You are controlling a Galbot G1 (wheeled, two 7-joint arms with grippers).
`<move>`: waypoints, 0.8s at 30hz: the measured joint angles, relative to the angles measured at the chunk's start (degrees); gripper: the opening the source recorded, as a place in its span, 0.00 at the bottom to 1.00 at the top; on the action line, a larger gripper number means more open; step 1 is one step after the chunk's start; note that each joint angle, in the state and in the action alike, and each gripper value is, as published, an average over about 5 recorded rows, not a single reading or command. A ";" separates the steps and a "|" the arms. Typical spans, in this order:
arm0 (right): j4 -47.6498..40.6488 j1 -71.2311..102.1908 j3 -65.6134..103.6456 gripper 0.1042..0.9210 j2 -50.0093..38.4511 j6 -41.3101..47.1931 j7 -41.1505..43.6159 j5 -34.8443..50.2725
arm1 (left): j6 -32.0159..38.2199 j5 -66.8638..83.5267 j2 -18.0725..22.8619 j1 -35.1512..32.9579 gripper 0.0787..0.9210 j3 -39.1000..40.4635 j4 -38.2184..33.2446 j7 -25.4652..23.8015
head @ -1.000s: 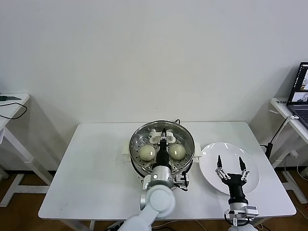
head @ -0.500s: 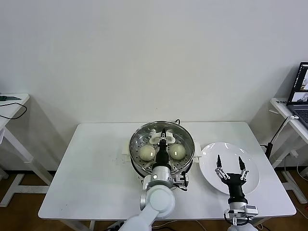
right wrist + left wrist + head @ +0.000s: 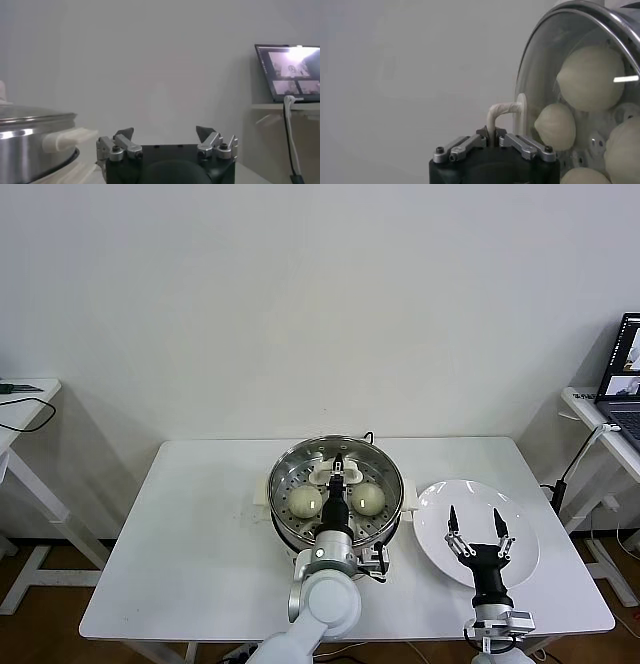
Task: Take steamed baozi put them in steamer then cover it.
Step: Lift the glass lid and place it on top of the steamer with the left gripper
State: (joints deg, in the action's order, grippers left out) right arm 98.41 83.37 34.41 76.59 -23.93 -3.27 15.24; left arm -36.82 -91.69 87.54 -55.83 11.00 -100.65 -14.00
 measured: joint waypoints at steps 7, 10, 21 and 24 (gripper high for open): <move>0.01 0.00 -0.04 0.88 -0.06 0.00 0.02 -0.06 | 1.16 -0.46 -0.07 -0.84 0.16 -0.39 -0.46 -0.01; 0.02 0.00 -0.13 0.88 -0.06 0.00 0.02 -0.13 | 1.73 -0.64 -0.14 -1.27 0.24 -0.59 -0.75 0.08; -0.16 -0.10 -0.51 0.88 -0.44 0.05 0.02 -0.18 | 2.47 -0.42 -2.17 -3.34 0.62 0.22 -3.98 1.19; -0.32 -0.16 -0.68 0.88 -0.64 0.07 0.02 -0.18 | 2.34 0.08 -3.36 -4.23 0.72 0.40 -5.58 1.67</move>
State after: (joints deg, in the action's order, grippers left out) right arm 98.08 83.21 33.73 75.96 -23.87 -3.25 15.07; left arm -34.49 -91.61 84.18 -60.06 11.40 -106.23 -12.33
